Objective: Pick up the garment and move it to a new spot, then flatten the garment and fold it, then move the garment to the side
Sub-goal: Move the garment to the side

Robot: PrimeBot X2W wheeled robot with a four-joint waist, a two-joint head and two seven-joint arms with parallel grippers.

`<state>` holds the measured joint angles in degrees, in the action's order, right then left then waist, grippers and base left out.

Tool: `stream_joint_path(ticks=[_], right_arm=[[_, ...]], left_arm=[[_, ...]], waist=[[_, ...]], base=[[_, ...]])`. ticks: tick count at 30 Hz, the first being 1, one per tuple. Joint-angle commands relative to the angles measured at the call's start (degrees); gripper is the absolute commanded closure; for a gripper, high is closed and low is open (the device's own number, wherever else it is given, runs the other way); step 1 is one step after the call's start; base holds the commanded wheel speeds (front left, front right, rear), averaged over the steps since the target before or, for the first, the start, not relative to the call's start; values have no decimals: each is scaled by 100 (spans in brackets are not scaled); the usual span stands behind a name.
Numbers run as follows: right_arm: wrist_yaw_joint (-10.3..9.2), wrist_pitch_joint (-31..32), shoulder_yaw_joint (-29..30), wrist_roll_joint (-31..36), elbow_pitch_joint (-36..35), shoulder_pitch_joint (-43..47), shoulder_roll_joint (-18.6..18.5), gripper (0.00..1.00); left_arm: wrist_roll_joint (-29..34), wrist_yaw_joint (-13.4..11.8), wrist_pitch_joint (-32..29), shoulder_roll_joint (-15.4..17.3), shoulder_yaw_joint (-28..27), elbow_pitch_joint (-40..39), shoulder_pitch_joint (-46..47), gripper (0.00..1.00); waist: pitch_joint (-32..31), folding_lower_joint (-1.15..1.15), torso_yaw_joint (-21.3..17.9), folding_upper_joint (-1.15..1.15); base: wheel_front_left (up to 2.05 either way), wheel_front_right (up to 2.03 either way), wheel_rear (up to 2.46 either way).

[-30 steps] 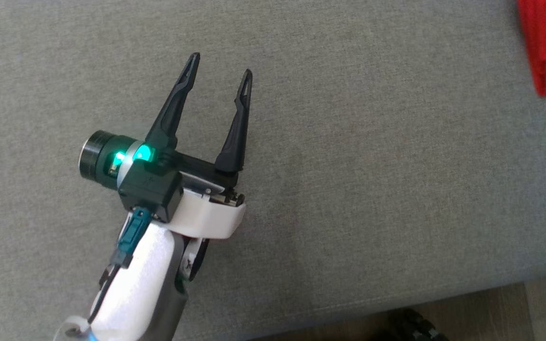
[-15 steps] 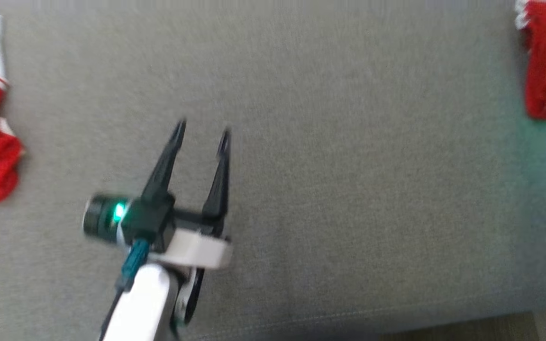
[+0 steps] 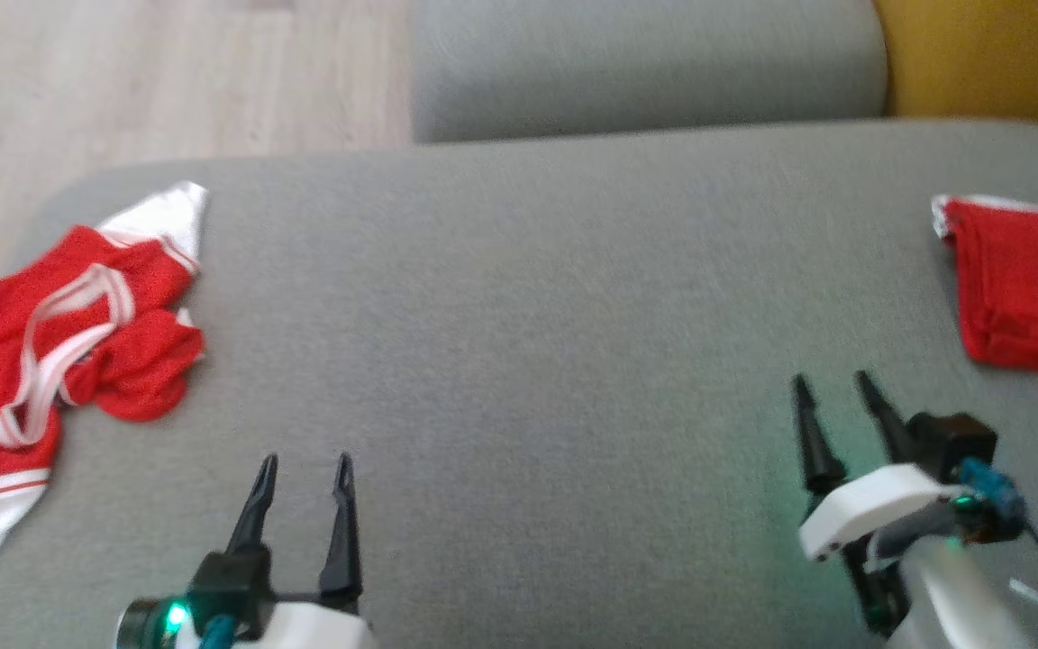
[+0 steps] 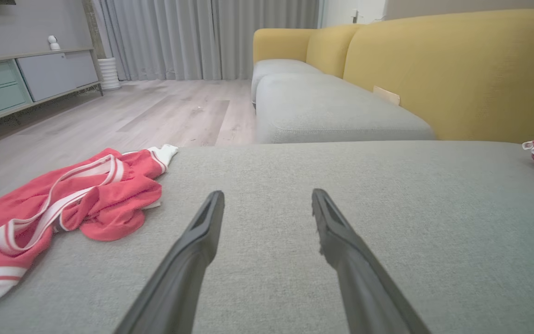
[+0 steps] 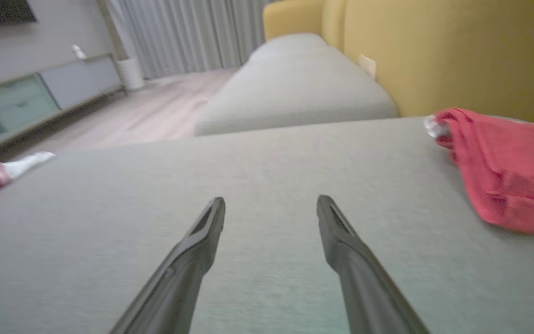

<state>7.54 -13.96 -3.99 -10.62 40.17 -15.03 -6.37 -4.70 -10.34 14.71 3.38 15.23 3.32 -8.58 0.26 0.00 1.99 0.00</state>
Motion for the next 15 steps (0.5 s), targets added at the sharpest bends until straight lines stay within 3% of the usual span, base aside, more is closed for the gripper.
stream_joint_path(ticks=[1, 7, 15], right_arm=[[-5, -96, -289, -138, -502, -24, 76, 0], [-5, -102, -407, -294, -1675, 897, 210, 0], [-5, -103, -387, -135, -2224, 1482, 280, 0]], left_arm=[[-64, 39, 29, -7, -281, -195, 129, 0], [-2, 102, 29, -22, -529, -422, -177, 0], [193, 186, 29, -30, -696, -749, -496, 0]], waist=[[-360, 0, 260, 0], [-579, 0, 300, 0], [-706, 0, 264, 0]], base=[[0, 0, 0], [0, 0, 0], [0, 0, 0]])
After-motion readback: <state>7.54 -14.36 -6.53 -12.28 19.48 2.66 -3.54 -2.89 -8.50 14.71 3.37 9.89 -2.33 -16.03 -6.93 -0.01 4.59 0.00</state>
